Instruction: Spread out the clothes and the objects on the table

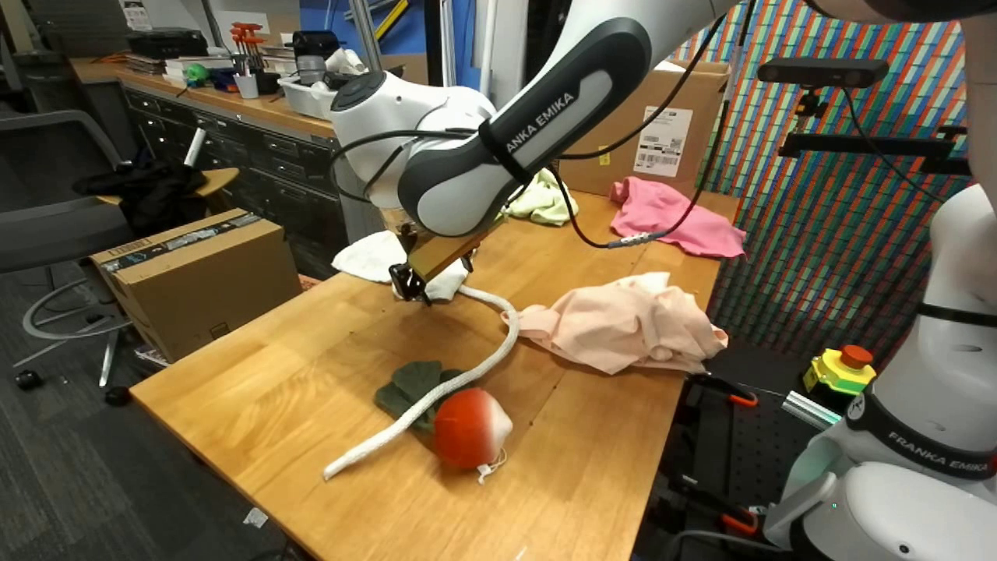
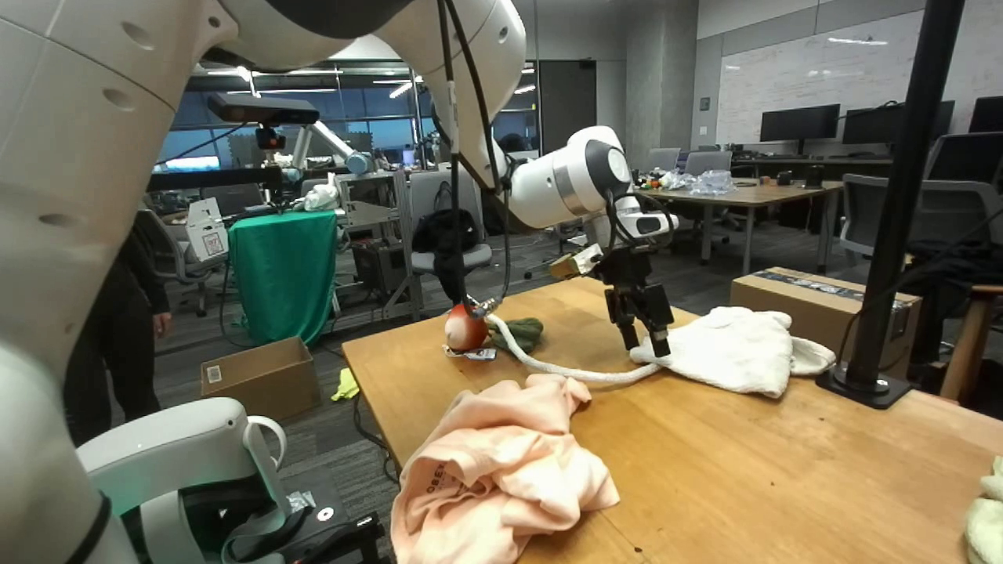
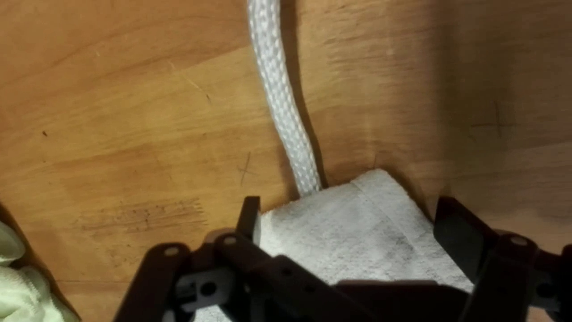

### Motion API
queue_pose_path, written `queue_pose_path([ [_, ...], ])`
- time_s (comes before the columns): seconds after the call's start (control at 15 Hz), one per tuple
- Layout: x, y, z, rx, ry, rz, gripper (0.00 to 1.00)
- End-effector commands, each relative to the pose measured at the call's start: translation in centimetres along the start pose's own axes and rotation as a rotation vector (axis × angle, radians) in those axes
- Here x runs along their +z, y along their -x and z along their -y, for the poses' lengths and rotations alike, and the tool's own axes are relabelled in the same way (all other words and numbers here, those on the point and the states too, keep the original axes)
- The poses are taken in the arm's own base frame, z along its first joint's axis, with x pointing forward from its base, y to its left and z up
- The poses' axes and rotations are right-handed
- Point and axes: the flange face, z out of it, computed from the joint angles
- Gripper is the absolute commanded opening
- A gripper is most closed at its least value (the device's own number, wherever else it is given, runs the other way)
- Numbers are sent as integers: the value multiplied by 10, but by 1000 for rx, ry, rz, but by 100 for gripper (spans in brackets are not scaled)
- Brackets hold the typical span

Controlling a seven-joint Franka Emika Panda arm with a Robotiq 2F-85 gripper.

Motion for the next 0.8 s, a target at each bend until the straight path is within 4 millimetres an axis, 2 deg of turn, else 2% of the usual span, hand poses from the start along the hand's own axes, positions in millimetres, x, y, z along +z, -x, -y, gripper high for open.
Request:
queue_pose_path([
  [0.0,-17,24,-23,54,-77,-11,100],
  [0.2,-27,36,-37,72,-127,-7,100],
  [0.4,-28,46,-56,89,-165,0,100],
  [0.73,-11,51,-82,87,-205,6,100],
])
